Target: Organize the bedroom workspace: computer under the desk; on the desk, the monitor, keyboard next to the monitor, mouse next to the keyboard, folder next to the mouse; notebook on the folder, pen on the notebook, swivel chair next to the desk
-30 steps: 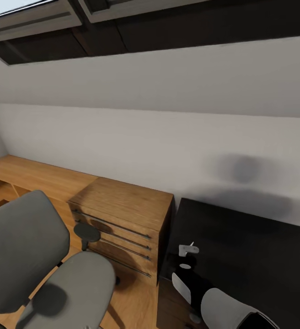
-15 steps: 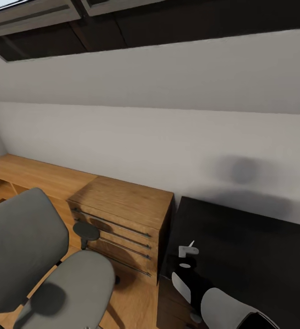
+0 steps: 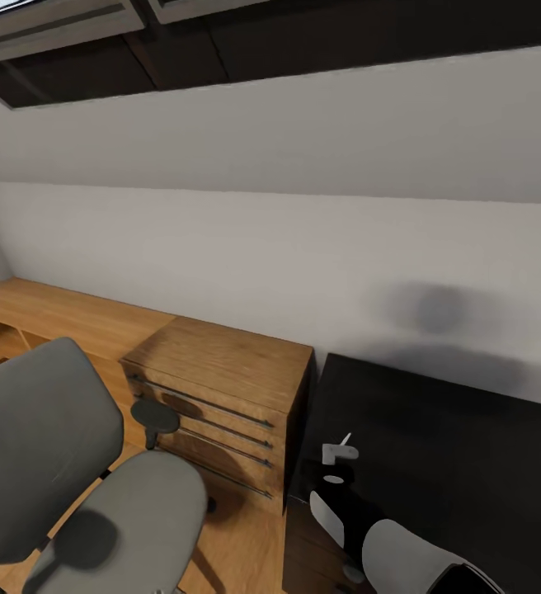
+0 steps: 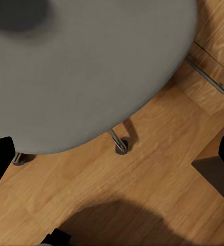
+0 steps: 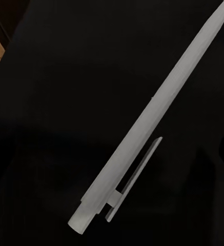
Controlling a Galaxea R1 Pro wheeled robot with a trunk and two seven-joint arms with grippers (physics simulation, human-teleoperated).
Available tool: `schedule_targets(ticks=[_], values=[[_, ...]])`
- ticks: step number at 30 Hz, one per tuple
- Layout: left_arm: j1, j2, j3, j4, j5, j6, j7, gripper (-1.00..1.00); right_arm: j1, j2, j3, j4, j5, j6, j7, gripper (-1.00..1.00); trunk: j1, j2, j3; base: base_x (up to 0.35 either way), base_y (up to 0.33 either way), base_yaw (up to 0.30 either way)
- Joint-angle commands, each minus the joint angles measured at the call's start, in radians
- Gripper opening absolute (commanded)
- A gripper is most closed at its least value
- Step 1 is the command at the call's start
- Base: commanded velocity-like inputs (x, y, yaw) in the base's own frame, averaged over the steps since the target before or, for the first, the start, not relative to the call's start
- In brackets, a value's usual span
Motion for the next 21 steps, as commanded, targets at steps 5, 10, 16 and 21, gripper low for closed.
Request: schedule_targets(ticks=[5,10,16,21], values=[[0.0,0.001,-0.004,-0.002,0.01,-0.008,0.003,1.0,-0.001,0.0,0.006,0.001,-0.008,0.004,-0.007,1.0,0.0,-0.001,-0.001,0.0,0.0,0.0],[0.0,0.001,-0.005,-0.002,0.01,-0.008,0.003,1.0,-0.001,0.0,0.005,0.001,-0.007,0.004,-0.007,1.0,0.016,-0.029,-0.014,0.0,0.0,0.0],[0.0,0.001,-0.006,-0.002,0.009,-0.009,0.003,1.0,-0.001,0.0,0.005,0.001,-0.008,0.004,-0.007,1.0,0.016,-0.029,-0.014,0.0,0.0,0.0],[0.0,0.001,-0.006,-0.002,0.009,-0.009,0.003,1.0,-0.001,0.0,0.004,0.001,-0.008,0.002,-0.007,-1.0,0.016,-0.029,-0.014,0.0,0.0,0.0]])
